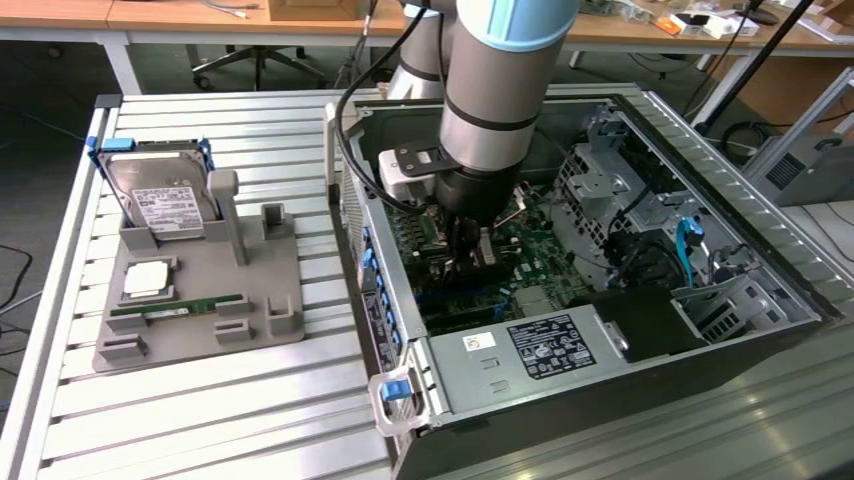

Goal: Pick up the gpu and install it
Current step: 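Insert the gpu into the slot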

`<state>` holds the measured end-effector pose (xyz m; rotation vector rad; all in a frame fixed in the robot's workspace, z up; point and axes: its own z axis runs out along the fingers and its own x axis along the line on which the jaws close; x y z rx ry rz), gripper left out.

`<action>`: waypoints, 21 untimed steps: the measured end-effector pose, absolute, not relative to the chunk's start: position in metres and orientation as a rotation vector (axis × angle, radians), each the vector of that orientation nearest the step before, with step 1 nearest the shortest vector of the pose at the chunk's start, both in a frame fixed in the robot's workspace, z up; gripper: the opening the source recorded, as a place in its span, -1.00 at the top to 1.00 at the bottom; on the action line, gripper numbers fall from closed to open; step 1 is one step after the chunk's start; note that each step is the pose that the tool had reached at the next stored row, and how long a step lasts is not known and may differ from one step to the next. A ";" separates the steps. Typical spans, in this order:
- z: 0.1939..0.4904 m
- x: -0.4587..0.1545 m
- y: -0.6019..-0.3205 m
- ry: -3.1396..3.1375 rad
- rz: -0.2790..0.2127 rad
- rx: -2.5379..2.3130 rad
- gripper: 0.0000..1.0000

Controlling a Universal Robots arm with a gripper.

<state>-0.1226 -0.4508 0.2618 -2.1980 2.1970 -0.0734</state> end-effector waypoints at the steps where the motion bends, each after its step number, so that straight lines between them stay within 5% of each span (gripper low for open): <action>1: 0.262 -0.122 -0.450 2.197 -0.073 -2.198 0.47; 21: 0.260 -0.120 -0.449 2.196 -0.074 -2.199 0.47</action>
